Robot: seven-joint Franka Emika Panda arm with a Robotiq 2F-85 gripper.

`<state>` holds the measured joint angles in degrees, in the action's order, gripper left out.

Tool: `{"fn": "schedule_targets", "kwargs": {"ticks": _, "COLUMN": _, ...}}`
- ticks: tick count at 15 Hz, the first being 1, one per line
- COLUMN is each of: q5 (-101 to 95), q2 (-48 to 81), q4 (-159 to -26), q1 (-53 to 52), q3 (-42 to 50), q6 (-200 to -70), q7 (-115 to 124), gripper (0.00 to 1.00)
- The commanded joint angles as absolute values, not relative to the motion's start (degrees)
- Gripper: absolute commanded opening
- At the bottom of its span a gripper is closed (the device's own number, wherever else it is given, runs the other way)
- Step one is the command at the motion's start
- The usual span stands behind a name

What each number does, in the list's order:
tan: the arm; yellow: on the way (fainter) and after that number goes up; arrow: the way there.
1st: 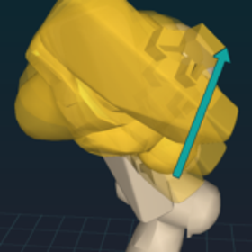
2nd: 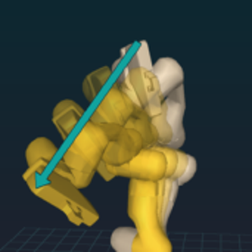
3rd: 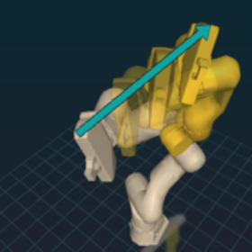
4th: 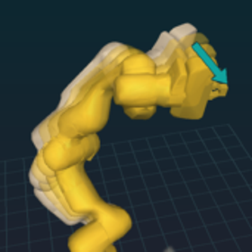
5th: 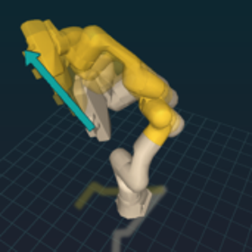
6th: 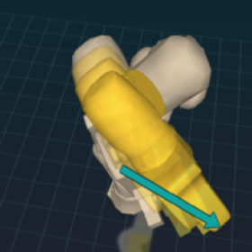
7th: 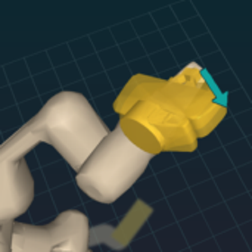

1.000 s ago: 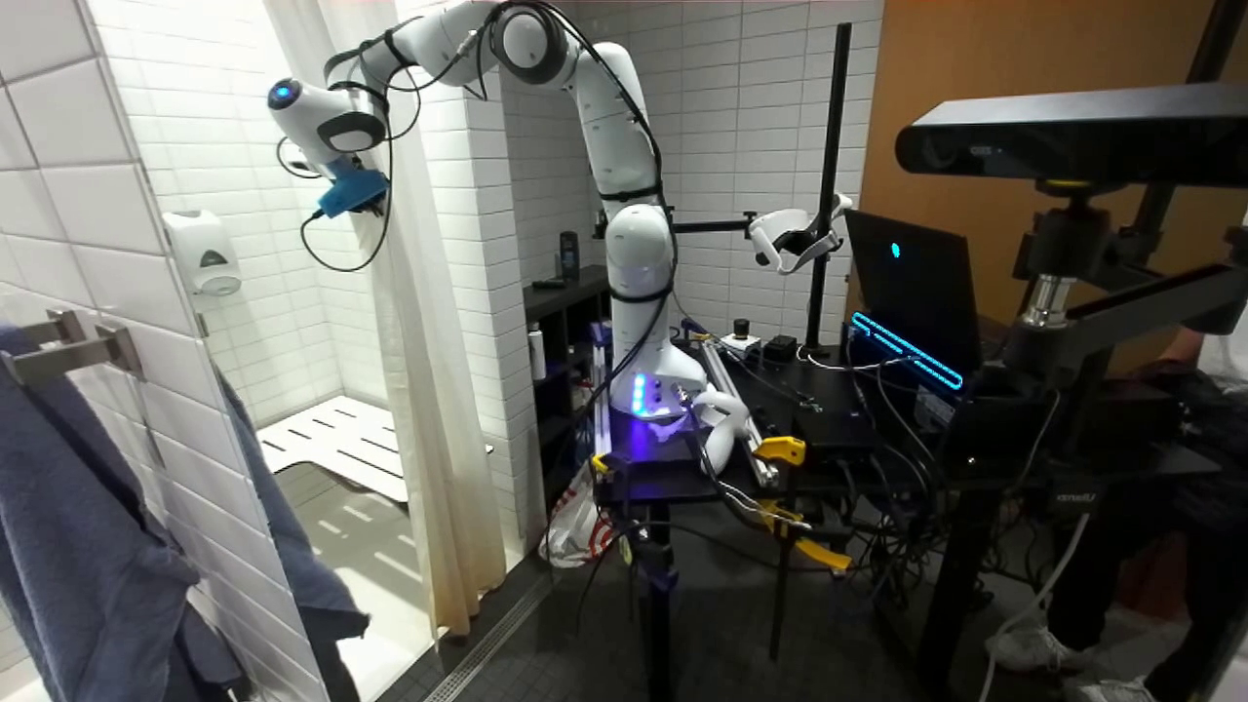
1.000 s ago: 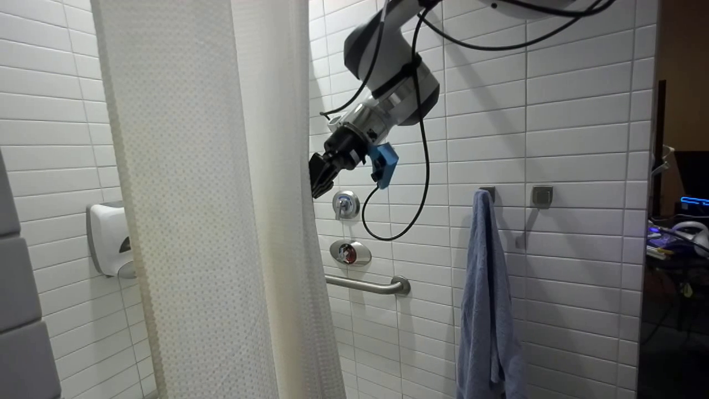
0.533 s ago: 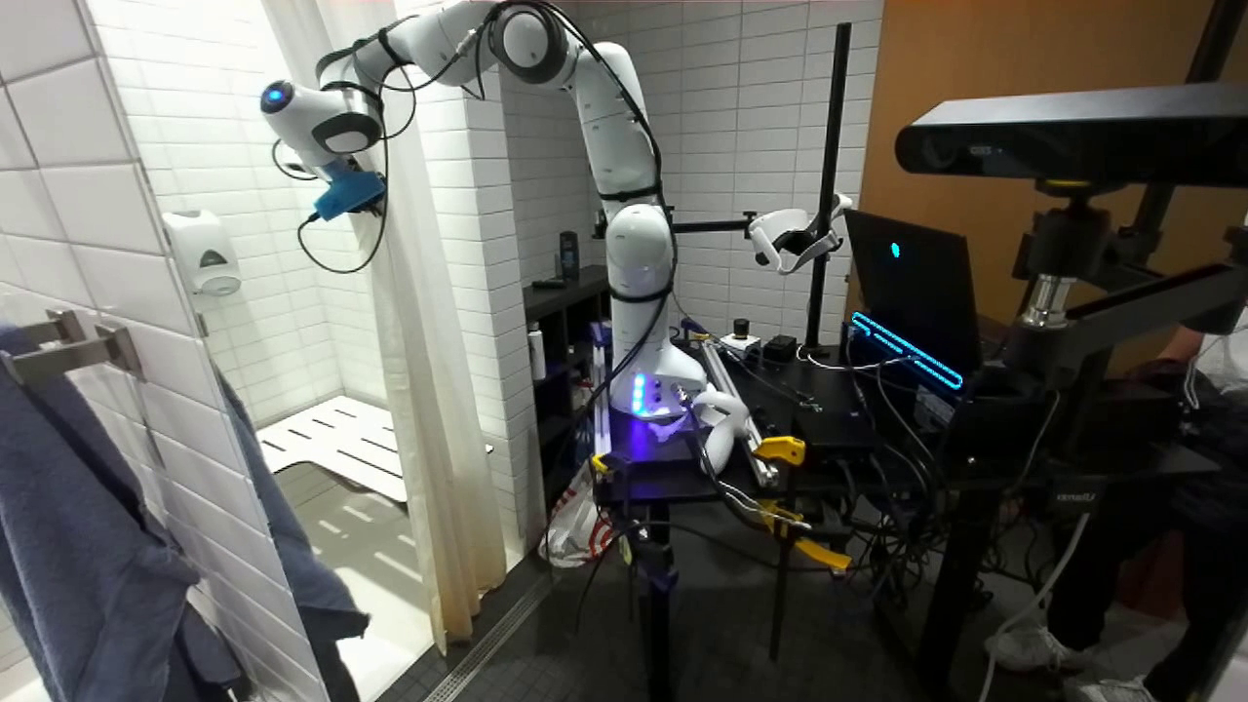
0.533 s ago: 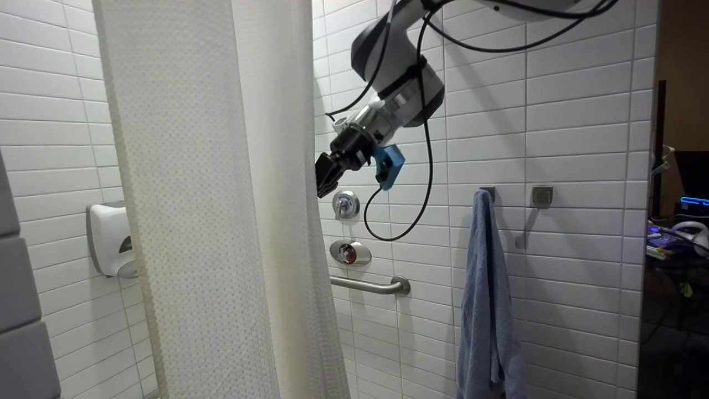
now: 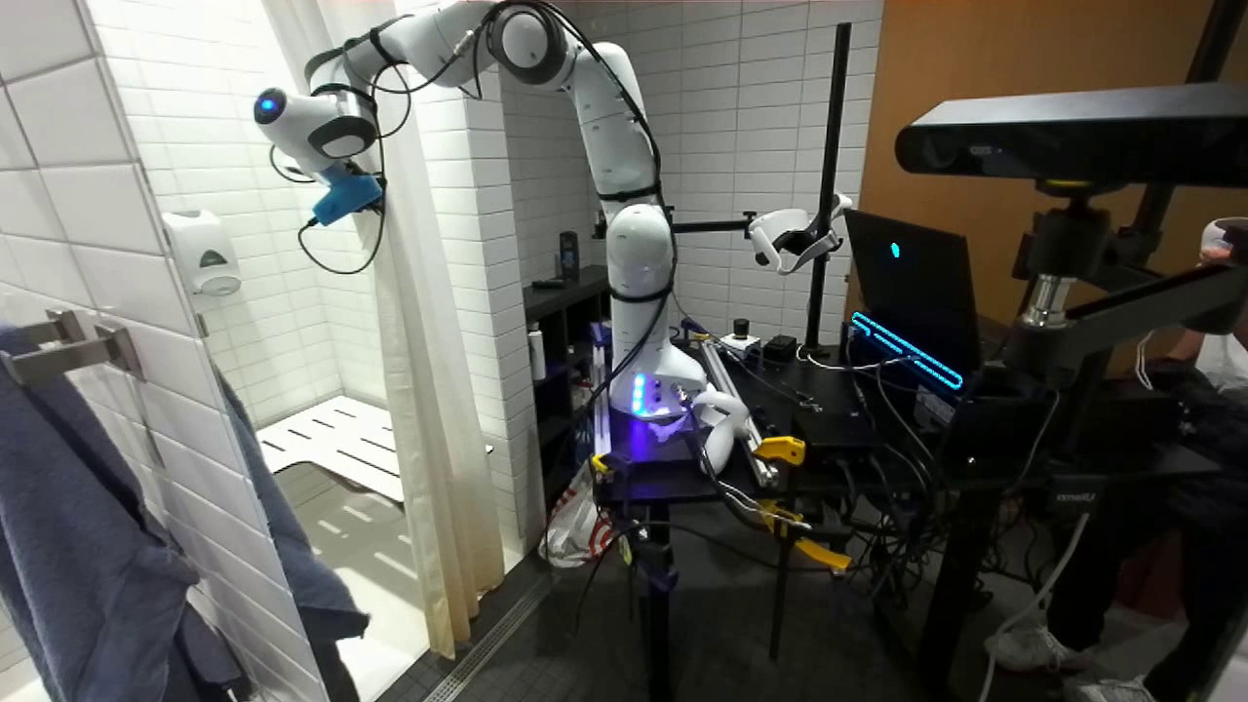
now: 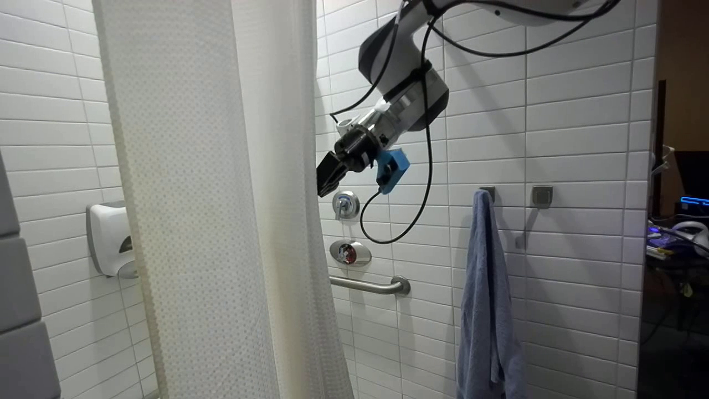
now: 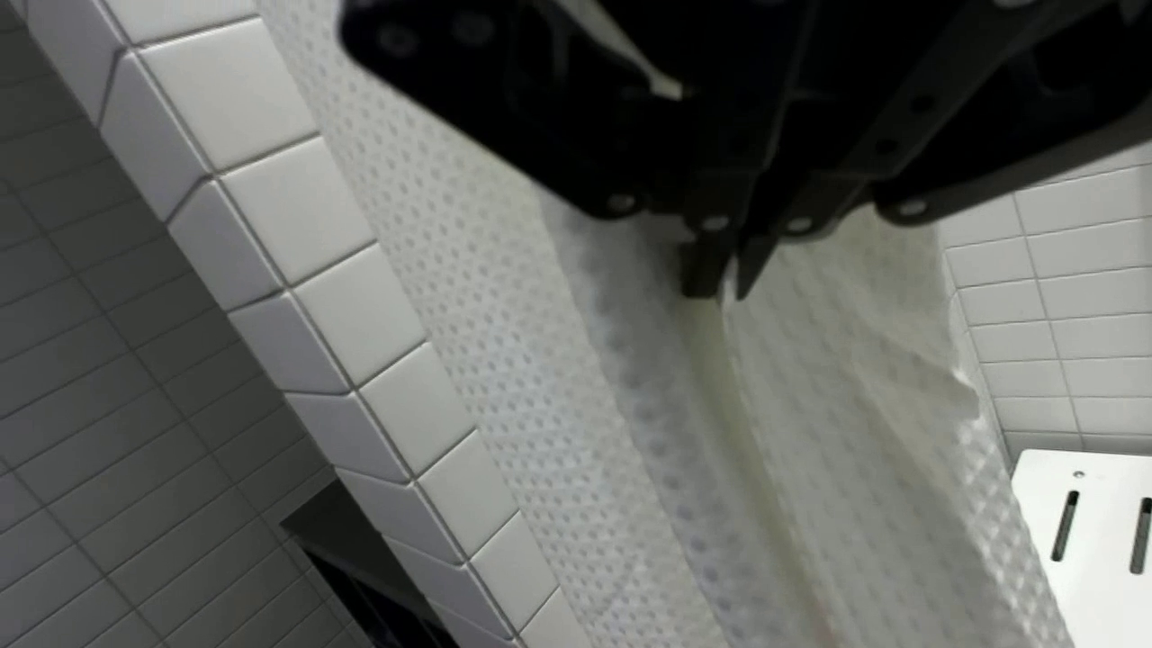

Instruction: Move the shower curtain to one side

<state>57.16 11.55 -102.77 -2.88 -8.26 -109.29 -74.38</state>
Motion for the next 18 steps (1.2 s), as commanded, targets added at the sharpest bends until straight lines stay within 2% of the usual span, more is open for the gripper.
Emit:
{"fn": "schedule_targets", "kwargs": {"ticks": 1, "q5": 59.9, "q2": 11.8, "q4": -102.5, "q1": -2.9, "q3": -7.8, "q6": -108.4, "q7": -76.9, "gripper": 0.01}}
{"fn": "schedule_targets", "kwargs": {"ticks": 8, "q5": 61.0, "q2": 12.1, "q4": -102.2, "q1": -2.7, "q3": -7.5, "q6": -106.0, "q7": -78.3, "gripper": 0.01}}
{"fn": "schedule_targets", "kwargs": {"ticks": 15, "q5": 60.8, "q2": 12.6, "q4": -101.3, "q1": -2.2, "q3": -6.7, "q6": -98.2, "q7": -81.7, "gripper": 0.01}}
{"fn": "schedule_targets", "kwargs": {"ticks": 18, "q5": 62.0, "q2": 12.3, "q4": -102.0, "q1": -2.4, "q3": -6.5, "q6": -100.8, "q7": -83.5, "gripper": 0.01}}
